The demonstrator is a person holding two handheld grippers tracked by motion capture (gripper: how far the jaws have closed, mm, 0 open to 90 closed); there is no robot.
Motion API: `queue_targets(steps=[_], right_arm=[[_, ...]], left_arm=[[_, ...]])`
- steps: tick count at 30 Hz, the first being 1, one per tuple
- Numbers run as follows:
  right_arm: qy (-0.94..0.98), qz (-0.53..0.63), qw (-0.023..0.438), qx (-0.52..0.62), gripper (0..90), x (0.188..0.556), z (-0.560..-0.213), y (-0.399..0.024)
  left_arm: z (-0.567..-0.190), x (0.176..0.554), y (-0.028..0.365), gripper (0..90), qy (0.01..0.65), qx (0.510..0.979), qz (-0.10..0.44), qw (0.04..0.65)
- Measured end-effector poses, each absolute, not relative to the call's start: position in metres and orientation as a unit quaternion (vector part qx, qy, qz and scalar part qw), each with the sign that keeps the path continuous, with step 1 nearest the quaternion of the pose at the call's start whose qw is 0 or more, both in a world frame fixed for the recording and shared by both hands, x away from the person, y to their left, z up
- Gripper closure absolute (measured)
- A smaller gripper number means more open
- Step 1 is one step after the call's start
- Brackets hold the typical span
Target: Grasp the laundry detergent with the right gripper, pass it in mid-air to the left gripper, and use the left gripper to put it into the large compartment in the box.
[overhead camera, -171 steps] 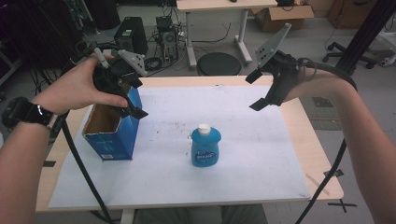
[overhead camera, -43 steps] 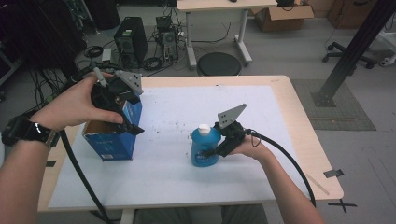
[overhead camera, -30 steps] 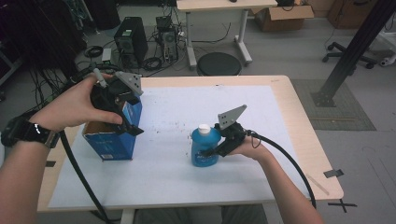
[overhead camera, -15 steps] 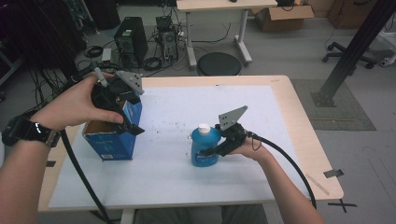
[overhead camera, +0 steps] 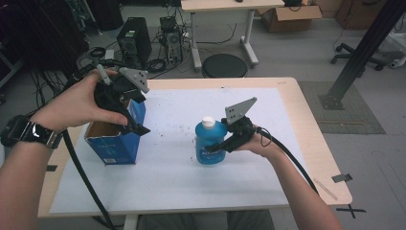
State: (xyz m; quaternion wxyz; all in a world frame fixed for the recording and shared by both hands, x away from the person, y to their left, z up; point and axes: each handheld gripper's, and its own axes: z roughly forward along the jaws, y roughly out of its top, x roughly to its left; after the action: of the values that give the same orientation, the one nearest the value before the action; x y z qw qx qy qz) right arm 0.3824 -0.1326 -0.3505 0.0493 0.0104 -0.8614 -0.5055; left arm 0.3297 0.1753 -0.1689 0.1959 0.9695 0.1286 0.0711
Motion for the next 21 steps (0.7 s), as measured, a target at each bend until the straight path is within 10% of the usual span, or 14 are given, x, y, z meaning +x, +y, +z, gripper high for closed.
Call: queue_targets(steps=[21], right_arm=[[-0.871, -0.485, 0.047, 0.066, 41.7, 0.377, -0.271, -0.072]], left_arm=[[-0.146, 0.328, 0.148, 3.7, 0.112, 0.971, 0.073, 0.199]])
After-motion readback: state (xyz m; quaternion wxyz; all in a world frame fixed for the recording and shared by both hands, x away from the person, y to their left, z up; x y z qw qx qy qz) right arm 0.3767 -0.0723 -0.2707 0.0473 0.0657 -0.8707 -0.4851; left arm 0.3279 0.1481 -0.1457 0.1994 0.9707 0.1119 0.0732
